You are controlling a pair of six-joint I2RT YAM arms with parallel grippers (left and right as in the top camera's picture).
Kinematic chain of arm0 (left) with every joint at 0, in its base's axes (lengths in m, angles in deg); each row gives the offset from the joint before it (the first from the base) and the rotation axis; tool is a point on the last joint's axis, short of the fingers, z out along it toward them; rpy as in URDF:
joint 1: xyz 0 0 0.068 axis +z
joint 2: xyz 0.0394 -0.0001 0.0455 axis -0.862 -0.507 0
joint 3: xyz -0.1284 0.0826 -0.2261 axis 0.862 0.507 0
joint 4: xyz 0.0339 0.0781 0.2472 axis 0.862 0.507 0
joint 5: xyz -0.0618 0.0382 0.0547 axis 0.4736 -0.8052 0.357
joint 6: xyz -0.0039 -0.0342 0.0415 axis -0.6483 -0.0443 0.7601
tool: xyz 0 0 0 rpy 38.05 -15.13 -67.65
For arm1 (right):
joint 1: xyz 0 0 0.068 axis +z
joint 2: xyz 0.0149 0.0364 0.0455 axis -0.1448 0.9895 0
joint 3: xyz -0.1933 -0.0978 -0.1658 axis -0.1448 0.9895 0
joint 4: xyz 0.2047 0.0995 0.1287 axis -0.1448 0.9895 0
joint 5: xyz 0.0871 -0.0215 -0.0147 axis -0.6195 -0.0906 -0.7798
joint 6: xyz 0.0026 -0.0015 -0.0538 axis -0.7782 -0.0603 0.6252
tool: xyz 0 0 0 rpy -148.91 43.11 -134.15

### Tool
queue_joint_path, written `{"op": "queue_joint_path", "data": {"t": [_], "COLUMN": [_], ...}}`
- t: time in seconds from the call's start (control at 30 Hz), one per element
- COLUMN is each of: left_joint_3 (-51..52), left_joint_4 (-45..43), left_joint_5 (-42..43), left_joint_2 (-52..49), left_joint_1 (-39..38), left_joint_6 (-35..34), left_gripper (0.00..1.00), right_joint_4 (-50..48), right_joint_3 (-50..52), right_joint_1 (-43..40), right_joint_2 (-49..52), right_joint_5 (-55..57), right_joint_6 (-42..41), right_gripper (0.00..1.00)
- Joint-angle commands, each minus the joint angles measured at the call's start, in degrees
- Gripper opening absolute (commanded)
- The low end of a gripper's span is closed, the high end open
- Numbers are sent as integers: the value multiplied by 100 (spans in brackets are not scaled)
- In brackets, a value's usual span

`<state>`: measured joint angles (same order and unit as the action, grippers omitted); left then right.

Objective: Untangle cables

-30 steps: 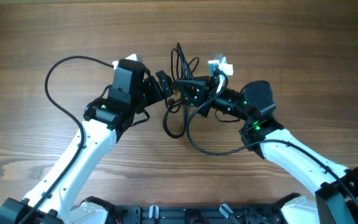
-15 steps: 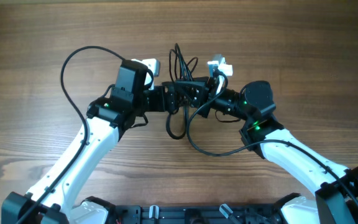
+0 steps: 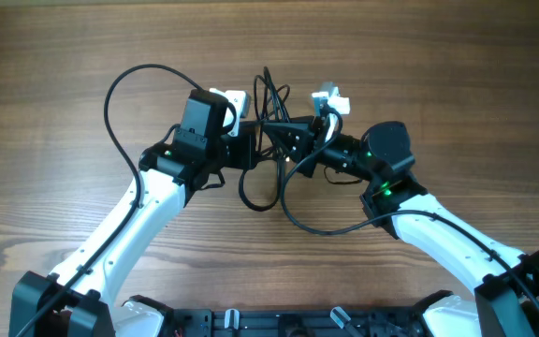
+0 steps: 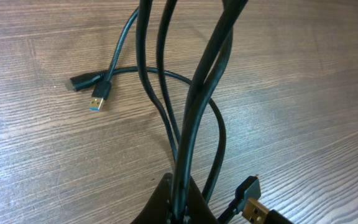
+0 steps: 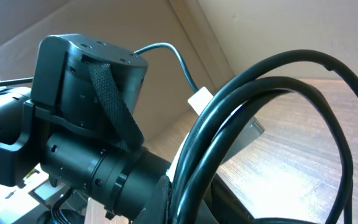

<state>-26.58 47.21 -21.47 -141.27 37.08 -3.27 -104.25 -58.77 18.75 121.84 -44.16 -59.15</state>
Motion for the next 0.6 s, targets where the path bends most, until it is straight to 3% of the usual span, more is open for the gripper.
{"op": "queue_joint_path", "data": {"t": [0.0,0.17,0.4,0.57], "left_joint_3": [-79,-79,-79,-79], "left_joint_4": [-46,61,780,994], "left_joint_5": [4,7,-24,-1543], "left_joint_2": [138,767,1998,2979], "left_joint_1": [-15,-15,-15,-15], "left_joint_6": [50,173,970,870], "left_gripper": [4,4,4,4], "right_joint_4": [195,413,673,949], "right_joint_3": [-9,-9,-9,-9], "right_joint_1": [7,4,-170,-448], "right_joint_2": [-55,-55,-55,-55], "right_joint_5": [236,911,1456,1449], "right_joint_6": [94,-146,-503,-743], "right_gripper": [4,4,4,4]}}
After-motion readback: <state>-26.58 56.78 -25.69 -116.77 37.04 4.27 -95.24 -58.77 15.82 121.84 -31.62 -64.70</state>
